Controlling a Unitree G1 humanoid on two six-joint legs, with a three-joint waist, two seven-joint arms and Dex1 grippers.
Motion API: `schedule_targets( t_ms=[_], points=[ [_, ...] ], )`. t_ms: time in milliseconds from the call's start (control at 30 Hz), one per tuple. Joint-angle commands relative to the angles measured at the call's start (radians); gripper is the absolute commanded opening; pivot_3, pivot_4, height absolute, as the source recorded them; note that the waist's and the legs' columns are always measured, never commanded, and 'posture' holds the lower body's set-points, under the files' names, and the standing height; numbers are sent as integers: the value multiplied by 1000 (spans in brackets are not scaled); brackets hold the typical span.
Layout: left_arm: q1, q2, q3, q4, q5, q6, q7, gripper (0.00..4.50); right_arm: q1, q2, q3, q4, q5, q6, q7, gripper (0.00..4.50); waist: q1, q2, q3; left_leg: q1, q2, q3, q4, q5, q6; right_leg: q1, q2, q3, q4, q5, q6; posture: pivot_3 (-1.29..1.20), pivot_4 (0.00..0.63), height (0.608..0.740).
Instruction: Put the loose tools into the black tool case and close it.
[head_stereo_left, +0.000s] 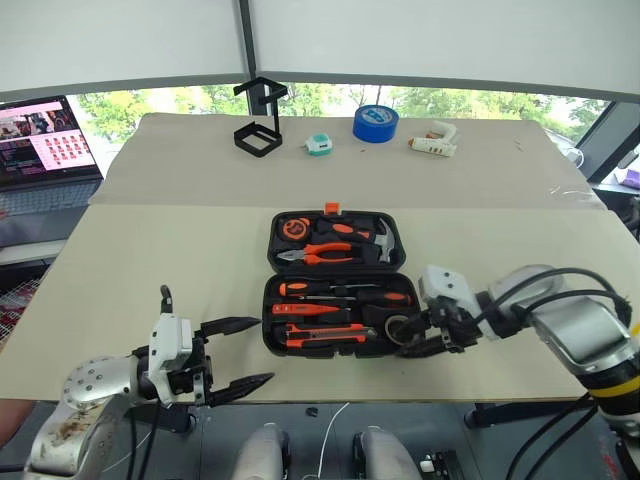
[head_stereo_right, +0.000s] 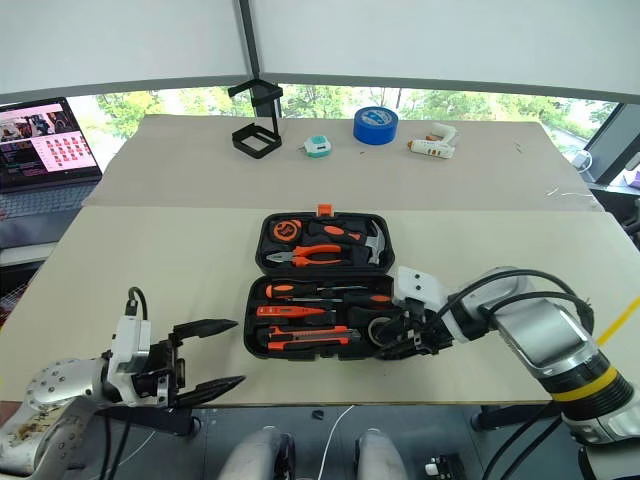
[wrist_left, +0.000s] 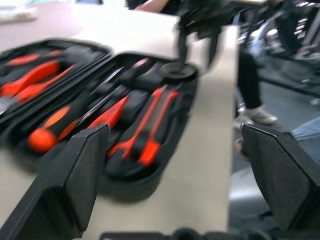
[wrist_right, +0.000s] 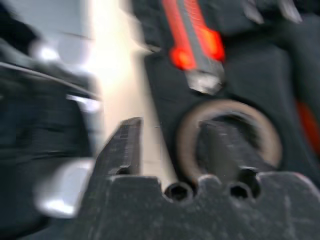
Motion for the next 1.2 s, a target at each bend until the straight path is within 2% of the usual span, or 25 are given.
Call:
schedule_targets(
  t_ms=[33, 100, 133, 167, 267, 367, 400, 533, 733, 867, 1200],
  points=[
    [-42, -9, 53, 1, -24, 38, 80, 4500, 4, -49, -118, 97, 66, -24, 71, 2666, 2, 0, 0, 0, 0, 0, 0, 0, 0, 0, 0, 0, 0, 0, 0, 0, 150, 740],
    [-98, -29, 76, 48, -23, 55, 141, 4500, -14, -51, -177, 178, 112, 11, 88, 2666, 3, 0, 0, 0, -1, 0, 1, 0, 0, 1, -1, 0, 0, 0, 0, 0, 150, 740],
    [-166, -38, 79, 108, 8, 84, 212, 4500, -41, -31, -210, 263, 103, 7, 46, 2666, 3, 0, 0, 0, -1, 0, 1, 0, 0, 1, -1, 0, 0, 0, 0, 0, 150, 740],
    [-231, -46, 77, 166, 32, 119, 274, 3980, -58, -2, -239, 346, 75, -71, 8, 2119, 4, -1, 1, 1, -1, 0, 1, 0, 0, 2, -1, 0, 0, 0, 0, 0, 150, 740],
    [-361, -60, 36, 283, 80, 191, 355, 3093, -90, 87, -265, 535, -50, -343, -128, 1309, 0, -3, 1, 3, -1, -2, 2, 1, -1, 5, 3, -1, 0, 2, -1, 0, 150, 740],
    [-452, -66, -42, 362, 136, 267, 378, 1964, -119, 156, -231, 684, -182, -629, -204, 236, -7, -3, 1, 3, -2, 0, 0, 1, -1, 4, 3, 0, 0, 3, 1, 0, 150, 740],
    [-480, -66, -78, 386, 156, 299, 376, 1603, -131, 182, -216, 728, -216, -703, -219, 0, -9, -3, 1, 2, -3, 0, 0, 1, -1, 3, 3, 1, 0, 3, 2, 0, 150, 740],
    [-565, -111, -161, 445, 194, 318, 366, 143, -187, 274, -180, 846, -289, -824, -268, 0, -17, -3, 1, -2, -2, 3, 0, 2, -2, -3, 3, 2, 1, 2, 3, 0, 150, 740],
    [-646, -179, -238, 502, 252, 289, 342, 46, -214, 355, -138, 878, -313, -874, -218, 0, -16, -3, 1, -8, -2, 4, 1, 3, -5, -9, 3, 2, 3, 4, 3, 0, 150, 740],
    [-649, -191, -266, 484, 265, 297, 309, 46, -176, 344, -127, 818, -295, -823, -158, 0, -12, -3, 1, -8, -3, 3, 1, 3, -5, -9, 2, 2, 3, 4, 3, 0, 150, 740],
    [-582, -160, -228, 338, 230, 370, 286, 46, -68, 301, -181, 688, -272, -746, -168, 0, 0, -3, 1, -8, -2, 3, 1, 3, -4, -9, 2, 2, 2, 4, 4, 0, 150, 740]
  ],
)
